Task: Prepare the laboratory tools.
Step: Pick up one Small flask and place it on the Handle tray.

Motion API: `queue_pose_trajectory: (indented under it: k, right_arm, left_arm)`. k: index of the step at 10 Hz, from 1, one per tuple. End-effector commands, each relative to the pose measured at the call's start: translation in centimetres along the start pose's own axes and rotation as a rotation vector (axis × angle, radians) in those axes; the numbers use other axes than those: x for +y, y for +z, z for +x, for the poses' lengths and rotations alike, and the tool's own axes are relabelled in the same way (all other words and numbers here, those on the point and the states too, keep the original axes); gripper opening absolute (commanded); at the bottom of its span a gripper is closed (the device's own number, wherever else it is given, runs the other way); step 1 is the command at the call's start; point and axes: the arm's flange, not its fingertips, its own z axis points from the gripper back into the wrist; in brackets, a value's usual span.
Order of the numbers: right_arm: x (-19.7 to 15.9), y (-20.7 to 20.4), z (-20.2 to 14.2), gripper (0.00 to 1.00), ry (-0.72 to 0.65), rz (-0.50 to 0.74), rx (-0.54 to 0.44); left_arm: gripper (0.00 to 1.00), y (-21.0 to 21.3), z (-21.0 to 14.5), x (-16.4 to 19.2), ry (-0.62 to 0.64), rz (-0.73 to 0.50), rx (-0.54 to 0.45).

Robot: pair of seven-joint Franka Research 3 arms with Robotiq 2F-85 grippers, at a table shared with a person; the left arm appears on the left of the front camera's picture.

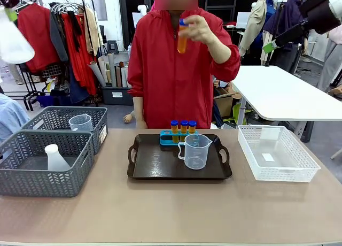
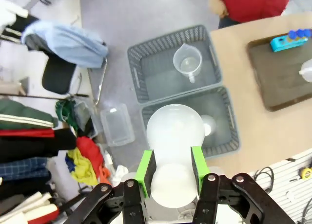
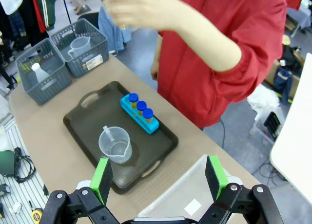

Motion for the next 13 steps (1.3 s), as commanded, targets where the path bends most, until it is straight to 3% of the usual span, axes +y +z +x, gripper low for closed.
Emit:
queue_pose_trajectory:
  k: [1, 6, 10, 13]
  right_arm:
    - [-0.1, 0.1, 0.1, 1.00, -0.002, 0.010, -0.014]
    - [-0.1, 0.1, 0.1, 1.00, -0.002, 0.010, -0.014]
    - [-0.1, 0.1, 0.1, 1.00, -0.002, 0.010, -0.014]
    - [-0.1, 0.1, 0.1, 1.00, -0.002, 0.010, -0.014]
  left_arm:
    - [0.00, 0.1, 2.0, -2.5, -0.072, 0.040, -0.057]
    - [0.00, -2.5, 6.5, -12.3, -0.326, -0.023, -0.156]
    - [0.00, -6.2, 7.5, -17.8, -0.436, -0.102, -0.213]
    - [0.00, -8.9, 7.6, -20.5, -0.476, -0.137, -0.166]
